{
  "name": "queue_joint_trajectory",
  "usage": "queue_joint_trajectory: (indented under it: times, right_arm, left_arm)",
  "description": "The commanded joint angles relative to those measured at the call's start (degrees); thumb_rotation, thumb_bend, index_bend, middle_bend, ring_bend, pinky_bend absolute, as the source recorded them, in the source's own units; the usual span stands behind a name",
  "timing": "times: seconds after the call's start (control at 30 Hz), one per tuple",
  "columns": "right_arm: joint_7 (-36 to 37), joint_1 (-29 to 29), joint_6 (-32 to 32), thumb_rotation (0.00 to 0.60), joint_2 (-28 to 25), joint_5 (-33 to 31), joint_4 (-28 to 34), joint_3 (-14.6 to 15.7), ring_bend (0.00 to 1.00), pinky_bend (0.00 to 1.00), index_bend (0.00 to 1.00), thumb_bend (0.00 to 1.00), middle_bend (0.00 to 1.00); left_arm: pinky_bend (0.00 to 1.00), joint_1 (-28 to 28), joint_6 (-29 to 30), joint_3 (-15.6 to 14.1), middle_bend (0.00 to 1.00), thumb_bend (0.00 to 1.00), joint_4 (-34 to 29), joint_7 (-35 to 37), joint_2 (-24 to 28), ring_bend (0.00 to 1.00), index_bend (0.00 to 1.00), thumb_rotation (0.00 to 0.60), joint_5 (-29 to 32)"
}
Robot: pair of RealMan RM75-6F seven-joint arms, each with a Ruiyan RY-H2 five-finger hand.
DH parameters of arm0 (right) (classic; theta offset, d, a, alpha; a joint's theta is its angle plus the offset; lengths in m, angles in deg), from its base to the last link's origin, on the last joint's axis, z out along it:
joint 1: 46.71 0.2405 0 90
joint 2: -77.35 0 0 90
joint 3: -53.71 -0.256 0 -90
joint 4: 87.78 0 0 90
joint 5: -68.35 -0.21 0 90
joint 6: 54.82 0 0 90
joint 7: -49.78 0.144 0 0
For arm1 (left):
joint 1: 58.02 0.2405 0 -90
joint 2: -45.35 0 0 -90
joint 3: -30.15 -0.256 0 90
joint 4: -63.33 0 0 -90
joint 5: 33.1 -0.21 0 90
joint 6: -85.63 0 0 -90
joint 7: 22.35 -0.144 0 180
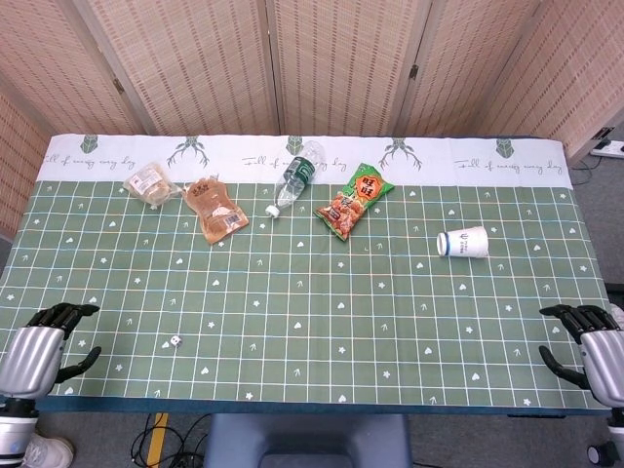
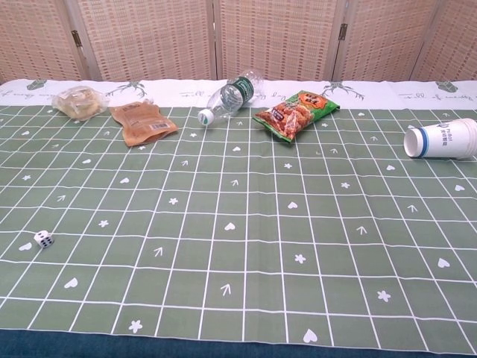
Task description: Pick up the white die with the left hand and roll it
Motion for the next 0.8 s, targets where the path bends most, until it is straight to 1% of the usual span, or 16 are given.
queue_joint_trajectory:
  times: [0.03, 0.2, 0.3, 0.37, 0.43, 0.47, 0.53, 0.6, 0.67, 0.73, 0.8]
  right_arm:
    - [-0.2, 0.1, 0.0, 0.6, -0.1, 0.1, 0.2, -0.1, 0.34, 0.27, 0.33, 0.24, 0.35]
    - [-0.9, 0.2, 0.2, 0.6, -0.6, 0.5, 0.9, -0.2, 0.34, 0.27, 0.33, 0.24, 0.35]
    - [-1.4, 0.2, 0.3, 0.6, -0.8, 0.5, 1.3, -0.2, 0.34, 0.27, 0.33, 0.24, 0.35]
    - [-1.5, 0.2, 0.2, 0.6, -0.8, 0.5, 1.5, -0.2, 0.34, 0.27, 0.33, 0.24, 0.35]
    - [-1.6, 0.1, 0.1, 0.6, -0.8, 0.4, 1.6, -0.1, 0.34, 0.27, 0.33, 0.24, 0.35]
    - [-1.6, 0.1, 0.0, 0.6, -0.7, 0.4, 1.6, -0.1, 0.34, 0.27, 0.33, 0.24, 0.35]
    - [-1.6, 0.1, -0.1, 0.6, -0.7, 0.3, 1.7, 0.0, 0.34, 0.27, 0.33, 0.24, 0.35]
    - [-1.7, 0.1, -0.1, 0.6, -0.7, 0.3, 1.7, 0.0, 0.34, 0.27, 0.33, 0.24, 0.35]
    - [-1.8, 0.1, -0.1, 0.6, -0.8, 0.4, 1.8, 0.0, 0.34, 0.27, 0.33, 0.24, 0.35]
    - [-2.0, 0.0, 0.0, 0.6, -0.9, 0.5, 2.0, 0.0, 0.34, 0.27, 0.33, 0.24, 0.35]
    - [-2.0, -0.1, 0.2, 0.6, -0.9, 0.5, 2.2, 0.0, 0.34, 0.27, 0.33, 0.24, 0.35]
  left_arm:
    - [0.35, -1.6, -1.9, -0.3, 0.38, 0.27, 1.2, 1.0, -0.1, 0.29, 0.32, 0.6, -1.3]
    - [0.35, -5.2, -7.0, -1.1, 0.38, 0.27, 2.9, 1.3, 0.0, 0.3, 0.33, 0.6, -3.9]
    - [0.37, -7.4, -9.3, -1.3, 0.43, 0.27, 4.1, 2.0, -0.4, 0.35, 0.34, 0.6, -5.4]
    - [0.44, -8.7, -10.6, -1.5, 0.47, 0.27, 4.9, 2.2, -1.1, 0.41, 0.34, 0.6, -6.3]
    - [0.52, -9.7, -11.8, -1.7, 0.54, 0.27, 5.5, 2.8, -2.0, 0.48, 0.35, 0.6, -6.7]
    - [0.54, -10.3, -12.8, -1.8, 0.57, 0.27, 6.0, 3.2, -2.7, 0.51, 0.35, 0.6, -6.8]
    - [0.63, -11.2, -13.9, -1.9, 0.64, 0.27, 6.8, 3.6, -3.9, 0.58, 0.35, 0.6, -6.8]
    - [0.71, -12.4, -15.5, -2.1, 0.7, 0.27, 7.9, 4.1, -5.5, 0.64, 0.36, 0.6, -6.8]
    - [0.77, -13.6, -17.2, -2.2, 0.75, 0.27, 8.7, 4.6, -6.5, 0.69, 0.36, 0.6, -6.7]
    - [0.81, -14.9, -19.0, -2.2, 0.78, 0.27, 9.9, 4.8, -7.7, 0.72, 0.36, 0.6, -6.5]
    - [0.81, -15.9, -20.4, -2.2, 0.79, 0.27, 11.3, 4.5, -9.0, 0.72, 0.35, 0.6, -6.2]
